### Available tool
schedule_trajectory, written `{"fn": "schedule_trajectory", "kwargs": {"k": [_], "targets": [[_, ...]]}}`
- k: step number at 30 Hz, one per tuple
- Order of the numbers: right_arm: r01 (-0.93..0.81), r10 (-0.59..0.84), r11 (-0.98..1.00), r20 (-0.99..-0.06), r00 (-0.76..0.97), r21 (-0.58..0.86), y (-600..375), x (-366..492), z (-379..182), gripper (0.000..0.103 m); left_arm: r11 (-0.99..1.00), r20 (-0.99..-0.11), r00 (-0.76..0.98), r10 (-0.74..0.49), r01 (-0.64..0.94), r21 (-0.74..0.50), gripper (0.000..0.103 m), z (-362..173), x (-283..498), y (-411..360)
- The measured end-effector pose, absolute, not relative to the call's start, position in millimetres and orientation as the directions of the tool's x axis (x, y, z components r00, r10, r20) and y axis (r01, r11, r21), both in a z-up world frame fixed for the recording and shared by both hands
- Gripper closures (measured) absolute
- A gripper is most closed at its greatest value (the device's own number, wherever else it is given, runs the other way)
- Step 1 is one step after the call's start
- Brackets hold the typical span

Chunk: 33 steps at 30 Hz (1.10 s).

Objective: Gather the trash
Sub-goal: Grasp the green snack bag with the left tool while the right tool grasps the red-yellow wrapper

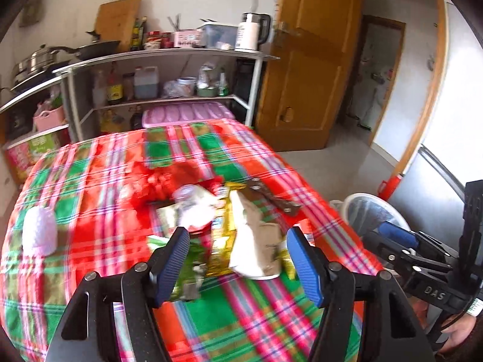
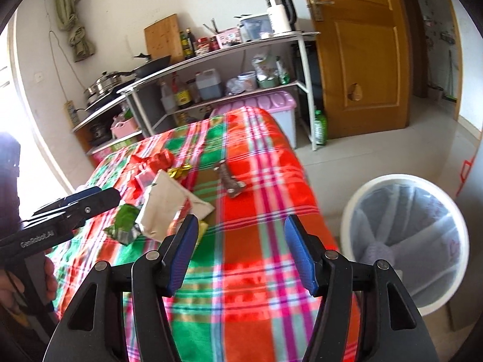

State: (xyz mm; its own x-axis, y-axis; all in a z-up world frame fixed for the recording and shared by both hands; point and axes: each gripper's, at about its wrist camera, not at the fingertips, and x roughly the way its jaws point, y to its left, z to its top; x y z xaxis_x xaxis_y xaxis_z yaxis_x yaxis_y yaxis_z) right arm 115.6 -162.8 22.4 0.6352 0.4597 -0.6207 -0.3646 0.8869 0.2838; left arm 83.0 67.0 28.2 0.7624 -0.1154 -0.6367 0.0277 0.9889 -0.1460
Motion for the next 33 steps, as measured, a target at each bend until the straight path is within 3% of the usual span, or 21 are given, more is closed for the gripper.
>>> {"fn": "schedule_trajectory", "kwargs": {"k": [11,25,27,33], "targets": [[-0.433,0.524,0.844,-0.657,0.542,0.316,-114,127,2,0.042,0.978,-0.683,0.724,-0.097,-0.060,-0.202,0.036,2,76,116],[-0.411,0.482,0.864,-0.714,0.508,0.292,-96,146,-16,0.043,0.966,-0.729,0.671,-0.136,-0.075,-0.249,0.033,-30,100,129],[-0.423,0.498,0.854,-0.709,0.499,0.302,-96,146,-16,0.055,0.964,-0.747,0.652,-0.125,-0.097,-0.246,0.033,-35,104,130],[-0.443,0.518,0.840,-0.707,0.481,0.314,-93,146,-18,0.065,0.966,-0.747,0.653,-0.125,-0.092,-0.243,0.033,-38,108,128]]}}
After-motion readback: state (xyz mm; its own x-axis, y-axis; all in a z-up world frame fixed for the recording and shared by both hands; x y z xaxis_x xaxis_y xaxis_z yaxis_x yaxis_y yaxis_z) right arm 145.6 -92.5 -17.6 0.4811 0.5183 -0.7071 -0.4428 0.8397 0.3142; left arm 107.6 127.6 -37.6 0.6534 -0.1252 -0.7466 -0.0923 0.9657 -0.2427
